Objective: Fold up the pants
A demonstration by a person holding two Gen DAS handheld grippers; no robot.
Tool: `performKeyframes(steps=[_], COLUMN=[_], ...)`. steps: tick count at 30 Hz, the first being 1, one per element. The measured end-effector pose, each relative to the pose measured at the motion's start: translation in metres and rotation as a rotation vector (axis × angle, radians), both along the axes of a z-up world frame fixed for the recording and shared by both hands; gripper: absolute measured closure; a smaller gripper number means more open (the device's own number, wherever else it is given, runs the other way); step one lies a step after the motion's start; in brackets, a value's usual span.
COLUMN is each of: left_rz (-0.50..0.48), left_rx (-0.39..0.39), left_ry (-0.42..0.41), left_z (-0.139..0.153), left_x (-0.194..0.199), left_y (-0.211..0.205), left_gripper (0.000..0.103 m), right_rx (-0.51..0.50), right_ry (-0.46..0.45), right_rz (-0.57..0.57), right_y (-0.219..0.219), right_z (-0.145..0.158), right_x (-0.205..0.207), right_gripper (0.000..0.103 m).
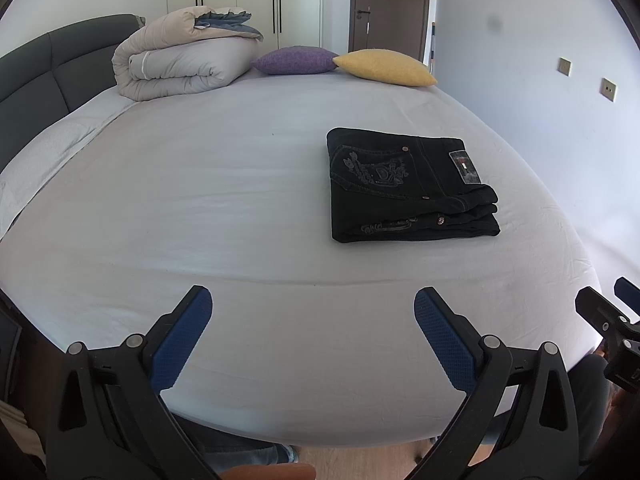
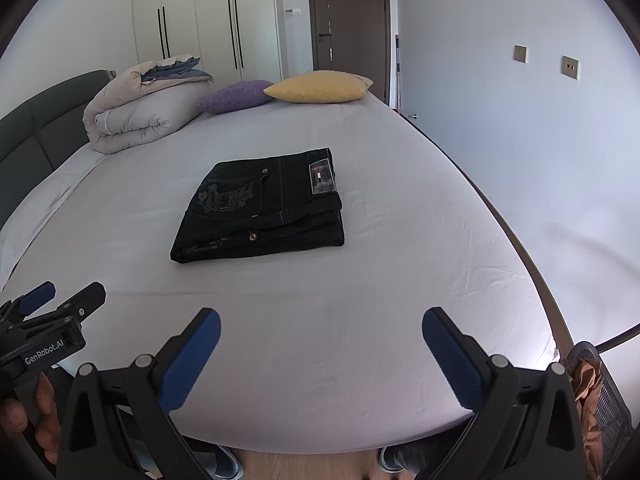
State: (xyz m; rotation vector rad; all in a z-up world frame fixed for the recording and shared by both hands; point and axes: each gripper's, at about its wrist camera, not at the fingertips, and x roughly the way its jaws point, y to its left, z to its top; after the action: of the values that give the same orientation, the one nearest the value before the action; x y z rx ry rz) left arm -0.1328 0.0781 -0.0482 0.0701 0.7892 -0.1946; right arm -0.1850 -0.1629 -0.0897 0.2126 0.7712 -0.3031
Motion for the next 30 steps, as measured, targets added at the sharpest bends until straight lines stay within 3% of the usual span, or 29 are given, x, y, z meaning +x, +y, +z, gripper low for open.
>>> performKeyframes(steps=[30], left_rz=[0.005], left_rx=[-0.005], left_ry=[0.009], left_z=[-0.0035], left_x=[-0.0012], left_y=[-0.0017], left_gripper=[0.0], right_rx=[0.007], right_ry=[0.012], right_rz=[0.003], right_y=[0.0018], right_z=[-0.0061], right_x=[-0.0005], right_gripper=[0.0])
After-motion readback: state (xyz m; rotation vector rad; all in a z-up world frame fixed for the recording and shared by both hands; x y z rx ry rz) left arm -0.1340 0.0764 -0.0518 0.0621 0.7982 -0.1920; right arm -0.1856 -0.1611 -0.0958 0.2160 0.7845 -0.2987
